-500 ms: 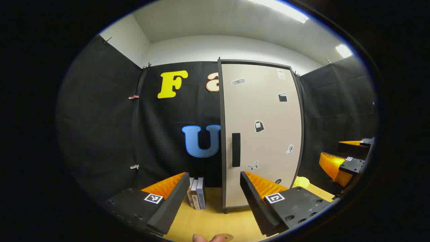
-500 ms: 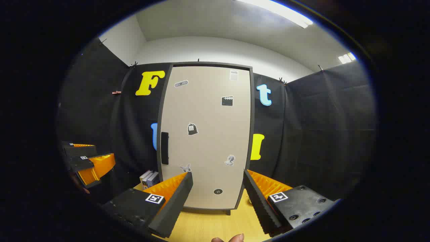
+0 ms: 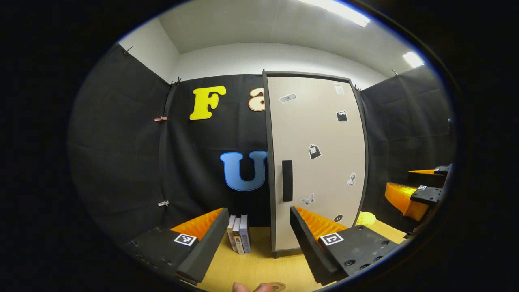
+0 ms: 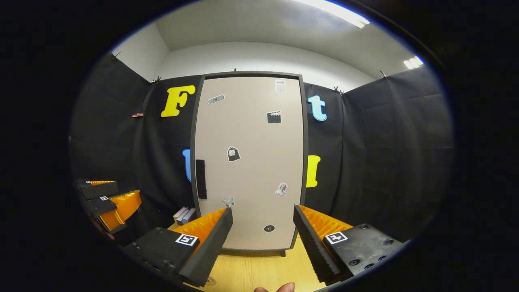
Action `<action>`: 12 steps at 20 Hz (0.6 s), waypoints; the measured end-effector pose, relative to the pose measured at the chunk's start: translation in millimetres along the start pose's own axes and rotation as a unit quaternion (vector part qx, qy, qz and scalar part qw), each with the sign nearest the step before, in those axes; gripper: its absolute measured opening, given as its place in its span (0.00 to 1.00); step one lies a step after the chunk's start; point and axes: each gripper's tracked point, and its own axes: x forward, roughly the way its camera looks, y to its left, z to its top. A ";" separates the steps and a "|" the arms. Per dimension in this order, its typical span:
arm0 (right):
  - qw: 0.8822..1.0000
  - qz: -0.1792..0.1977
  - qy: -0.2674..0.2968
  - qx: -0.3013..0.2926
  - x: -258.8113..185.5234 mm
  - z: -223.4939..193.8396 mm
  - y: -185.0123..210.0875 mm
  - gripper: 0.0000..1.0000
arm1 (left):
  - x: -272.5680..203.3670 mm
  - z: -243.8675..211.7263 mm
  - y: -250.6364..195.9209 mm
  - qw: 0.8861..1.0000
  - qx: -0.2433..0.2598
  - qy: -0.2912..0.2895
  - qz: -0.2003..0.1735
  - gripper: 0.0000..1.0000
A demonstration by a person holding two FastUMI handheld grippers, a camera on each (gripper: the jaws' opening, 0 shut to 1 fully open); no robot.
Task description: Open the cabinet door with the right hand, grasp the bottle in the cabinet with the left hand and place it on the coaster, then close the cabinet door with the right hand.
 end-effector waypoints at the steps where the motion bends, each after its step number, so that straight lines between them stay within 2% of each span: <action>1: 1.000 0.001 0.001 -0.002 0.0 -0.3 1.6 0.97 | -0.1 -0.6 0.2 1.000 -0.001 -0.001 0.001 0.95; 9: 1.000 0.002 0.006 -0.004 -0.4 -2.5 6.8 0.97 | 0.5 -2.9 5.9 1.000 0.000 -0.001 -0.002 0.95; 12: 1.000 0.016 0.007 -0.004 0.4 -3.4 17.9 0.97 | 0.5 -2.5 7.6 1.000 -0.001 -0.003 -0.004 0.94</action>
